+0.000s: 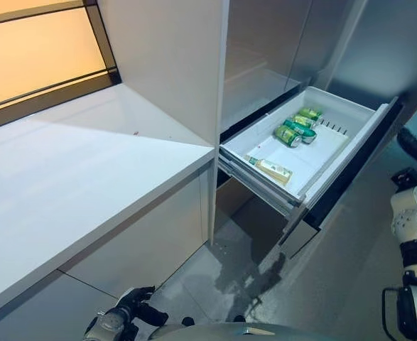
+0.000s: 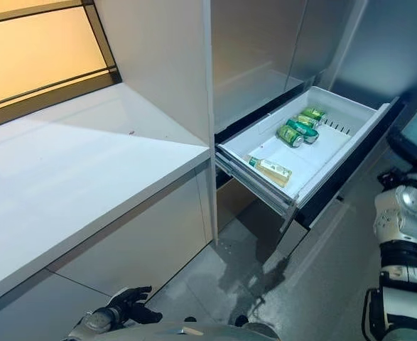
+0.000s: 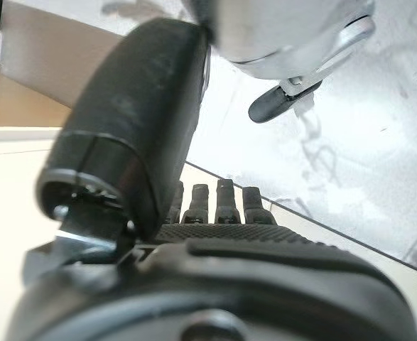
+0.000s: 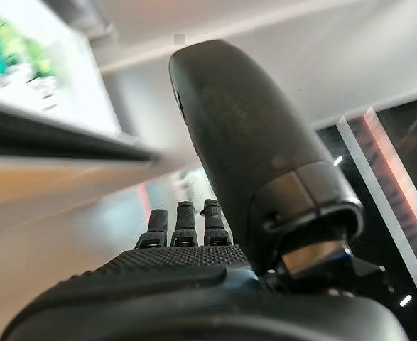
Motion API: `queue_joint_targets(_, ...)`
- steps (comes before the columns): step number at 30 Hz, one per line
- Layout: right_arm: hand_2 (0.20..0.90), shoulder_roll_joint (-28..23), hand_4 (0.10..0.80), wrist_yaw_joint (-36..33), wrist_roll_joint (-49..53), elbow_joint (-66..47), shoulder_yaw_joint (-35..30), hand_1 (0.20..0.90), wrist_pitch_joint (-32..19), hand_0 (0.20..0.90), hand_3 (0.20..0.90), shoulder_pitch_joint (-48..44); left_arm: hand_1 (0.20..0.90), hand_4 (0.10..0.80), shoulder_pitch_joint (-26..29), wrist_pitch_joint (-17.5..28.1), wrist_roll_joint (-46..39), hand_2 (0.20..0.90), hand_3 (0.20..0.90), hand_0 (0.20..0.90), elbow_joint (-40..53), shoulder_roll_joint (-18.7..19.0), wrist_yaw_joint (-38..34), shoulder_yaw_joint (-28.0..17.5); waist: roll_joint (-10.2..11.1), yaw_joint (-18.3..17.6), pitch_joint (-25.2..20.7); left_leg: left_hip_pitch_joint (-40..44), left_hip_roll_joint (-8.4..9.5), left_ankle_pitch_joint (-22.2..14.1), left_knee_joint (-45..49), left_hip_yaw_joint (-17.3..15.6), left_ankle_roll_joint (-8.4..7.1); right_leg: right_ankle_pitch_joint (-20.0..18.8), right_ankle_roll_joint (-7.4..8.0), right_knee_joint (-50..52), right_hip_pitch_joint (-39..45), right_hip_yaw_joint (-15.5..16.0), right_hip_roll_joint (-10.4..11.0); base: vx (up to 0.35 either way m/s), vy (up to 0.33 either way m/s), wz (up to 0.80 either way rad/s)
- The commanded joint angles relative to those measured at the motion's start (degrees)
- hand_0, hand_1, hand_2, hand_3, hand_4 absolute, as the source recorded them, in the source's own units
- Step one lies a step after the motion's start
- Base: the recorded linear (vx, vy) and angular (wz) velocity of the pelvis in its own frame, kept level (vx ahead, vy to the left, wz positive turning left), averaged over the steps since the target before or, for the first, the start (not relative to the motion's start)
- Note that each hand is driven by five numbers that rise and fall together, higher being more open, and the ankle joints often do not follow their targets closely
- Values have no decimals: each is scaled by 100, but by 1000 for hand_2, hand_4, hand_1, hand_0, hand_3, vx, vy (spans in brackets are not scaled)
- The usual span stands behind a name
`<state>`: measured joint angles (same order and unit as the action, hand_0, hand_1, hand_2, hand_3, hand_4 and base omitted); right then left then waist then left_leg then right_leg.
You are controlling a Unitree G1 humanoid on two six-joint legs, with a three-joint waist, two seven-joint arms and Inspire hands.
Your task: Put drinks into fridge and close the fridge
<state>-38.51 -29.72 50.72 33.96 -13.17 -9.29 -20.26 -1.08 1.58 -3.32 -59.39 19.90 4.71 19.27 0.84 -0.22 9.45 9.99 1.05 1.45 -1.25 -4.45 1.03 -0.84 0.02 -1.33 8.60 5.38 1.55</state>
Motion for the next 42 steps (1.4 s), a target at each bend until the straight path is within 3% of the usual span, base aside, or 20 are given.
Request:
queue_joint_targets(1,900,-242,800,231,601,-224,-478,900,-704,900,900,-396,900,800,6,255,190,900,900,900,-77,39,-84,281,181,238,28,-612,153,-1557,1927,332,212,985,13,1577,-343,178,333,41,-33,5)
queue_joint_targets(5,900,-217,800,215,1224,-210,-556,900,-696,900,900,-476,900,800,144,116,-245,900,900,900,52,78,-265,235,135,304,390,-1202,176,-1754,2533,291,311,1123,-88,2105,-809,300,420,-68,-9,7)
queue_joint_targets(11,900,-356,800,343,1265,-64,-392,900,-488,900,900,-881,900,800,239,96,-462,900,900,900,213,61,-569,155,5,367,889,-2197,215,-1934,3500,227,421,1301,-239,3074,-1754,320,469,-131,13,10)
queue_joint_targets(21,900,-494,800,861,1019,-190,-19,900,-713,900,900,-1484,900,800,328,303,-880,900,900,900,529,-11,-817,70,-132,430,1335,-3248,355,-1678,3936,276,459,1334,-333,3934,-2978,297,444,-115,34,-2)
queue_joint_targets(29,900,-326,800,1852,1194,-750,3,900,-1050,900,900,-1636,900,800,176,479,-890,900,900,900,526,-66,-753,8,-176,514,1400,-3323,408,-1547,3888,366,407,1379,-329,4147,-3111,371,474,26,3,4)
queue_joint_targets(34,900,-118,800,2539,1187,-1266,93,900,-926,900,900,-1626,900,800,47,540,-849,900,900,900,497,-80,-662,-40,-157,548,1385,-3201,392,-1543,3845,397,375,1381,-331,4108,-2969,424,497,98,0,3)
queue_joint_targets(42,900,-145,800,2959,633,-1553,447,900,-644,900,900,-1816,900,800,-105,630,-785,900,900,900,562,-73,-587,-135,-77,724,1310,-2984,357,-1500,3701,469,357,1417,-332,4056,-2657,559,558,100,11,7)
